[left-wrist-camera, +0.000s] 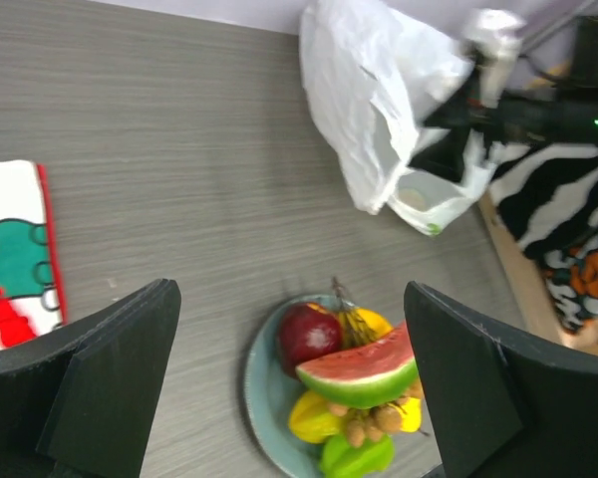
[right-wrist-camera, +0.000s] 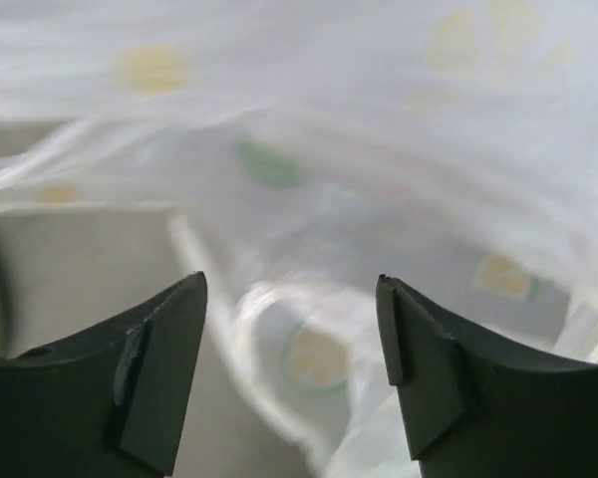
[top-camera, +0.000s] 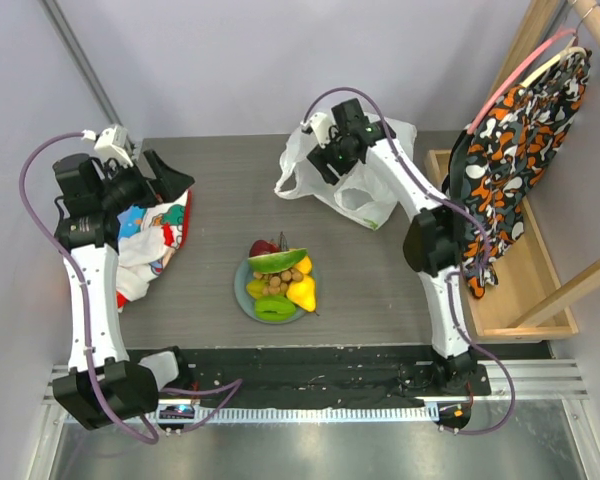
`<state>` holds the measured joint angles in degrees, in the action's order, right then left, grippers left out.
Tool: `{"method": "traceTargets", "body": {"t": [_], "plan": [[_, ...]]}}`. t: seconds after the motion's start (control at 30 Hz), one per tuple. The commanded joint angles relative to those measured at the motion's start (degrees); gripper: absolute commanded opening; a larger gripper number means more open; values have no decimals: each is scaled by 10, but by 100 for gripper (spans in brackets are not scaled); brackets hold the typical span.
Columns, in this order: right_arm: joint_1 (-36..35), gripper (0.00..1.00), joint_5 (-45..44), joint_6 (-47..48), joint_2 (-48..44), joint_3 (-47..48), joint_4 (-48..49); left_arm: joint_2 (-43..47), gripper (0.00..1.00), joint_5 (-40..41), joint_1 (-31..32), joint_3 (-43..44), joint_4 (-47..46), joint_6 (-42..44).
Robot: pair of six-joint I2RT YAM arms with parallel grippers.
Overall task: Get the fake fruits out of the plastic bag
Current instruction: Reset both arms
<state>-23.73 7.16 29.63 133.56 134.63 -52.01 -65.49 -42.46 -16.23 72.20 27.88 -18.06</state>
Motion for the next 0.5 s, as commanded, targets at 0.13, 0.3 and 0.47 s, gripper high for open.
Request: {"method": "traceTargets", "body": {"t": [0.13, 0.3, 0.47], "plan": [[-46, 100, -27, -184, -401, -345, 95, 27, 100, 82, 7, -9, 1, 60], [-46, 100, -139, -238, -551, -512, 111, 11, 100, 124, 8, -8, -2, 55], [-45, 100, -173, -232, -608, -574, 89, -14, 100, 138, 8, -10, -7, 58]]}}
